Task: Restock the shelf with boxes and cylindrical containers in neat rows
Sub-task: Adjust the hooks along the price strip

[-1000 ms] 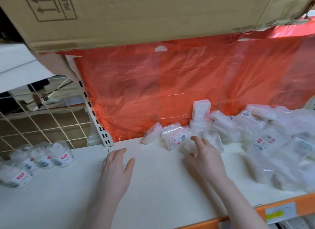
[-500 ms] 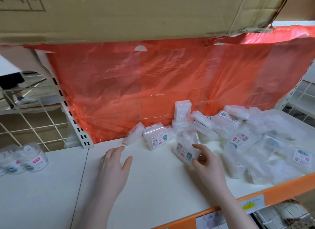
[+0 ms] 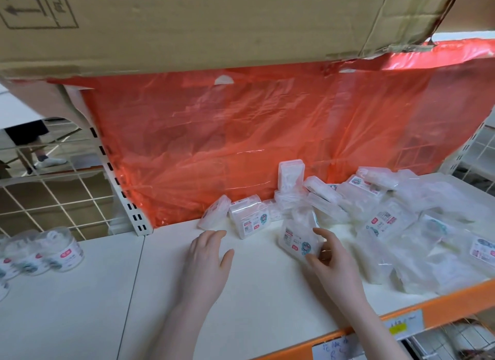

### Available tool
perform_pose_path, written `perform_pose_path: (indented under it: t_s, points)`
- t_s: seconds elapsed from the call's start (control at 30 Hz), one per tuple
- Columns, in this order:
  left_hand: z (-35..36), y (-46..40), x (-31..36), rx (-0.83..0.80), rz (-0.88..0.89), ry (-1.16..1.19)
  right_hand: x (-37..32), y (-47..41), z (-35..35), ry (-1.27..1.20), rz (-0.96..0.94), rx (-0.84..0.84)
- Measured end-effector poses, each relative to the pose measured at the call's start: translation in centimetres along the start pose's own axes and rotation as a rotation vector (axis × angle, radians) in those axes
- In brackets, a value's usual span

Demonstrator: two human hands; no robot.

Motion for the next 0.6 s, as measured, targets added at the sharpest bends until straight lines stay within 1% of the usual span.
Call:
perform_pose_path:
  t_s: [0.13,0.3,0.47,0.6]
  points:
    - [0.8,-1.1,1.7,0.027,0.126,-0.086,0.2,0.5,-1.4,-0.056,0.009,0.037]
    - [1.7,-3.0,4.2,0.084,0.282,-0.256,-0.2,1.2,-3.2,-0.107,-0.043,0.091]
    - [3.0,-5.2,4.9,0.092,0.297,-0.403,-0.4,1.5,-4.9,-0.08,-0.078,0.155]
    - [3.9,-5.9,4.9,0.1,0.327,-0.428,-0.8,1.0,-5.3,0.003,-0.103,0.145]
Point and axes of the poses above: each hand's wrist, its own y-axis away from the middle knuckle, its own z-axis out of the palm, x = y × z, the point moved 9 cm from there along -y, towards the middle knuckle, and after that the axes turned 14 degrees about -x, right-handed, at the moved point
